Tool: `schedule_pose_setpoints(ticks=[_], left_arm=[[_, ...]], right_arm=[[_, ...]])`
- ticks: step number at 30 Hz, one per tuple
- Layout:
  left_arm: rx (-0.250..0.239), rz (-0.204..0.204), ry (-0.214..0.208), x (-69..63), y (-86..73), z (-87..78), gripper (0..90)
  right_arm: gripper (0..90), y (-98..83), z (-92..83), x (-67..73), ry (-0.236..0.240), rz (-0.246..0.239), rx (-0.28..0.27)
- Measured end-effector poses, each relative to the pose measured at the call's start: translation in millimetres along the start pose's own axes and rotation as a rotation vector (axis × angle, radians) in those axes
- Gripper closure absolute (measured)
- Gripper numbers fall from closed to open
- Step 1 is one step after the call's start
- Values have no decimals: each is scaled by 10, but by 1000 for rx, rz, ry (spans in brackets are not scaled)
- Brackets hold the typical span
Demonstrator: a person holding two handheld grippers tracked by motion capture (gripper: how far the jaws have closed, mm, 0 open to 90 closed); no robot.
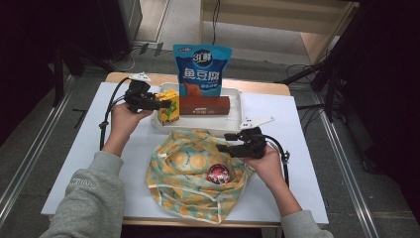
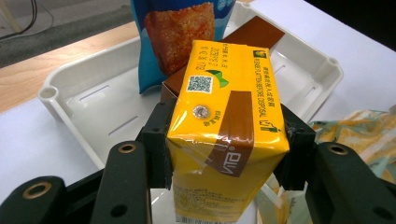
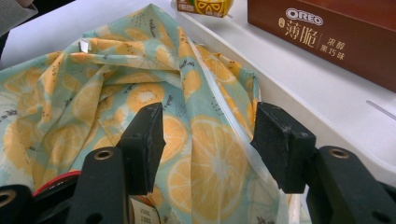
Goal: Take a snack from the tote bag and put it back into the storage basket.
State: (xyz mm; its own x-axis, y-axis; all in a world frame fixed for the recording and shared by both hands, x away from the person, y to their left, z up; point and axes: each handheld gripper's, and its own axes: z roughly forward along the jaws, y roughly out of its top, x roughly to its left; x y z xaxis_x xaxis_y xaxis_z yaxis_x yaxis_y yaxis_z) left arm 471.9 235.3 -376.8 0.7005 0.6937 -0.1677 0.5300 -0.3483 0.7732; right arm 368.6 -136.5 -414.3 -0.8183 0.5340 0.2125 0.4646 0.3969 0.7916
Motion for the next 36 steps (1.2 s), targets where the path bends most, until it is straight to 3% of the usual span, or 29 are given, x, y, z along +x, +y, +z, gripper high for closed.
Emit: schedule_pose_setpoints(ticks=[7,10,16,32,36], left_arm=[[-8,-7,7,37,-20,17,504],[15,-14,19,66,-49,64,504],[36,-21,10,81,-94,120,504],[25,-36,-27,95,-243,117,502],[20,-8,-3,40,-270,103,500]], right_arm=[[436,-2,6,-3,-1,2,3],[436,-3,10,5,-1,1,3],[436,-3,4,0,0,4,4],[436,-4,30,-13,0,3,8],[436,4,41,-14,0,-1,6]])
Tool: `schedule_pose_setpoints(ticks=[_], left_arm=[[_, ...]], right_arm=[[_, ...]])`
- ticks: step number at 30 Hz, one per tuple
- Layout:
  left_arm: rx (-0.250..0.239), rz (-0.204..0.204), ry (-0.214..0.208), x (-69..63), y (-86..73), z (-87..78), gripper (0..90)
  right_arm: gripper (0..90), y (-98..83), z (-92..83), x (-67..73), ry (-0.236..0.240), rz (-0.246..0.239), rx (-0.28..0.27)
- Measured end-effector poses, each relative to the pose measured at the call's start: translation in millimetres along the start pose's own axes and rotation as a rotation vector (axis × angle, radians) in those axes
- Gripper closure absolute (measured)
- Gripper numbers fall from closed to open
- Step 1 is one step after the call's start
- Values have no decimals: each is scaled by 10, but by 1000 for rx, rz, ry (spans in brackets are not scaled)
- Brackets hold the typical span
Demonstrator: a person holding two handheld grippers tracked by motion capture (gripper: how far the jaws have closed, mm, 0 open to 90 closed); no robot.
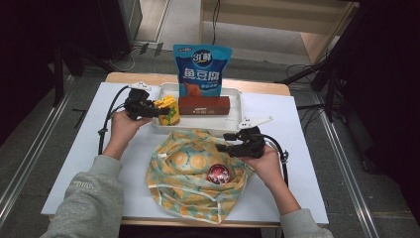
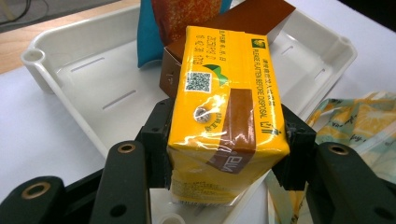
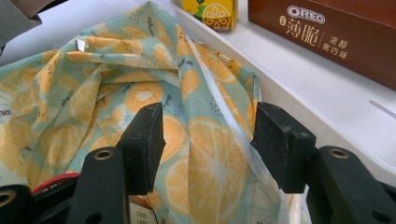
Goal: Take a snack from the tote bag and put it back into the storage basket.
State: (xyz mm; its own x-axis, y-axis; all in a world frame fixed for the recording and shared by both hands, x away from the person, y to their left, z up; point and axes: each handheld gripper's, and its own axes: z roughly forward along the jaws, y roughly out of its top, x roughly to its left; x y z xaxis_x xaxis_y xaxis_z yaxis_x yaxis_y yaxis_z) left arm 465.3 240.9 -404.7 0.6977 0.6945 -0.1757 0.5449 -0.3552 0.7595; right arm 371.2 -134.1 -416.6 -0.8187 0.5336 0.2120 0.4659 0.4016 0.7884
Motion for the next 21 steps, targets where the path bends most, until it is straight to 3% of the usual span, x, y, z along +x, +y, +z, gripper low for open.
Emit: schedule_pose_setpoints(ticks=[5,18,21], left_arm=[[5,15,8,-36,-13,0,493],[23,-45,-31,-36,-33,-16,408],[43,-36,-20,-45,-33,-35,395]], right_arm=[[436,5,15,13,3,-8,5],[436,12,21,9,8,-8,5],[436,12,22,11,8,-8,6]])
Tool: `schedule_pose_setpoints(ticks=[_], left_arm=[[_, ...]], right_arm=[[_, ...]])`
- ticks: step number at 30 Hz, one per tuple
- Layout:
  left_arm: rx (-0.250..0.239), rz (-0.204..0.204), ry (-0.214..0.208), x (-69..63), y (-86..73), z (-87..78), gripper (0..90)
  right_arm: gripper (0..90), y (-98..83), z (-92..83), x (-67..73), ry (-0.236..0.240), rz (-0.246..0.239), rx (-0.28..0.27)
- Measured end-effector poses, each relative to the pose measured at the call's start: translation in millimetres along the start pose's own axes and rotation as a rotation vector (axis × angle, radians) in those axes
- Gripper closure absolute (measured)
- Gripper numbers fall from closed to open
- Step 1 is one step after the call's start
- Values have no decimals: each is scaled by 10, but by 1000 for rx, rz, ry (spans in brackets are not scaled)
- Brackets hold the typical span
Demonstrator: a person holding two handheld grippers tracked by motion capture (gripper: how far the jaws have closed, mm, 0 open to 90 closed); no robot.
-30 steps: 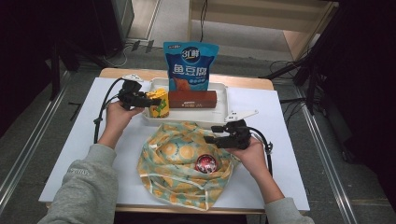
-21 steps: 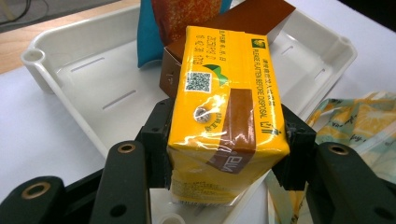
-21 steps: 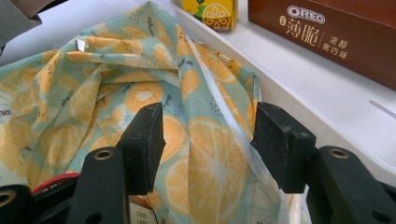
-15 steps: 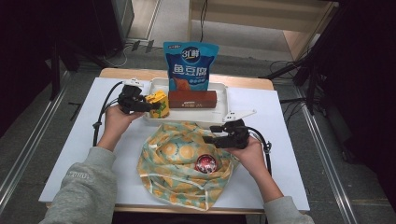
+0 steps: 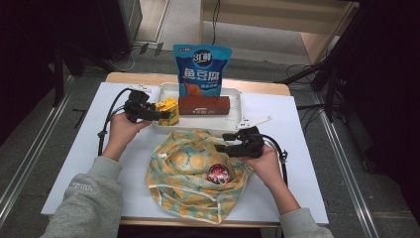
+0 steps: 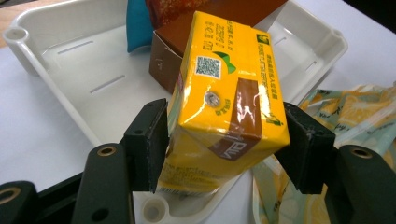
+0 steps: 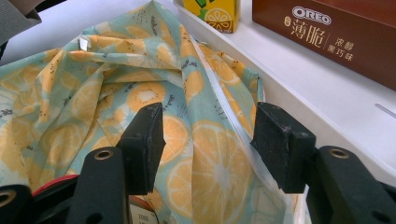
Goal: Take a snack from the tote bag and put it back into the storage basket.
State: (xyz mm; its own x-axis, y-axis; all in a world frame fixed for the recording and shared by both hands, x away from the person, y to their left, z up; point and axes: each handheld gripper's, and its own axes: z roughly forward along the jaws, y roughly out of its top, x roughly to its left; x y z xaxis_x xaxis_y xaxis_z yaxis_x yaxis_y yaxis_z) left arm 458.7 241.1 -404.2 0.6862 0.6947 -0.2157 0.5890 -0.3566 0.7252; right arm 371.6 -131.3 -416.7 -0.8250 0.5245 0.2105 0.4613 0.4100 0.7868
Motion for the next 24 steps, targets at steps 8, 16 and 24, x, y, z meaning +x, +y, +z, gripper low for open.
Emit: schedule_pose_setpoints(ticks=[8,16,24], left_arm=[[7,-15,5,7,-41,-64,387],[11,-20,16,-12,-111,-170,391],[10,-18,15,-55,-134,-280,406]], right_arm=[[436,0,-12,-13,-2,5,-5],[436,0,-13,-10,-1,6,-3],[436,5,-15,-10,-1,-2,-5]])
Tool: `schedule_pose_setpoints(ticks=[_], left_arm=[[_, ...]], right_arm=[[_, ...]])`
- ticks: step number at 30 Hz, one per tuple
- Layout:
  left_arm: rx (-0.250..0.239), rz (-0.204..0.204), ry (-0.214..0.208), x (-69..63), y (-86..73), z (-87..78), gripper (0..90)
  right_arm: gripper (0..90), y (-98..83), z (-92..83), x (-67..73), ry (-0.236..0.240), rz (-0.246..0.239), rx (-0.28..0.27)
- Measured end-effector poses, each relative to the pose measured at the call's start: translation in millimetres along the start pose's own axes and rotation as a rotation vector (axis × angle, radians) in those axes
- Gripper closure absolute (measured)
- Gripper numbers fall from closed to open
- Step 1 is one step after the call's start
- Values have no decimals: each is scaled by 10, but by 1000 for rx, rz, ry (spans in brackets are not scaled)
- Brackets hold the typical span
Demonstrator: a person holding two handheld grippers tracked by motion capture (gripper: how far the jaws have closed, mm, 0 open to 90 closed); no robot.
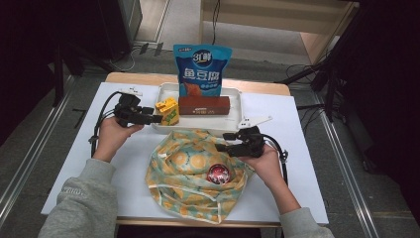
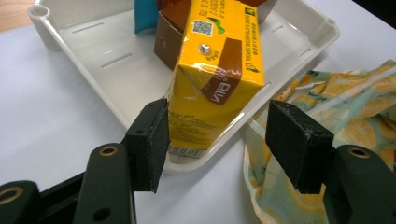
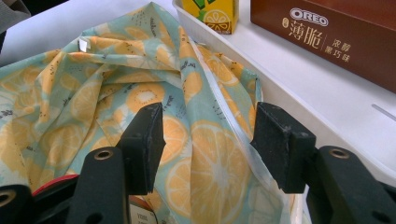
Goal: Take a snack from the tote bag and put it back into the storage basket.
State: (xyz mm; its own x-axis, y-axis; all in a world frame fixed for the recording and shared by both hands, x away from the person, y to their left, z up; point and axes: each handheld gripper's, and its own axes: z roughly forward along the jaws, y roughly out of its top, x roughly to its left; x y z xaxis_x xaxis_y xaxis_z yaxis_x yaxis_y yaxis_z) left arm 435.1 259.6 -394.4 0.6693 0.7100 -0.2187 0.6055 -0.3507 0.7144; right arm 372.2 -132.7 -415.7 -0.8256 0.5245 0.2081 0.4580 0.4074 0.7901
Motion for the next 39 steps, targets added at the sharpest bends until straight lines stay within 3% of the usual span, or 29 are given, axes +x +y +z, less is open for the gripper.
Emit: schedule_pose_setpoints(ticks=[10,13,21,32,39], left_arm=[[9,6,-14,-122,-35,-72,458],[14,-18,-44,-145,-36,-72,597],[3,11,-80,-209,-32,-26,900],[13,-9,-48,-157,-35,145,900],[13,-10,-26,-115,-51,133,884]], right_arm=[[436,13,2,8,1,-6,-3],[436,14,4,8,1,-6,0],[435,14,7,19,3,-4,3],[435,7,-3,36,0,-9,3],[435,-2,-12,31,-2,-7,2]])
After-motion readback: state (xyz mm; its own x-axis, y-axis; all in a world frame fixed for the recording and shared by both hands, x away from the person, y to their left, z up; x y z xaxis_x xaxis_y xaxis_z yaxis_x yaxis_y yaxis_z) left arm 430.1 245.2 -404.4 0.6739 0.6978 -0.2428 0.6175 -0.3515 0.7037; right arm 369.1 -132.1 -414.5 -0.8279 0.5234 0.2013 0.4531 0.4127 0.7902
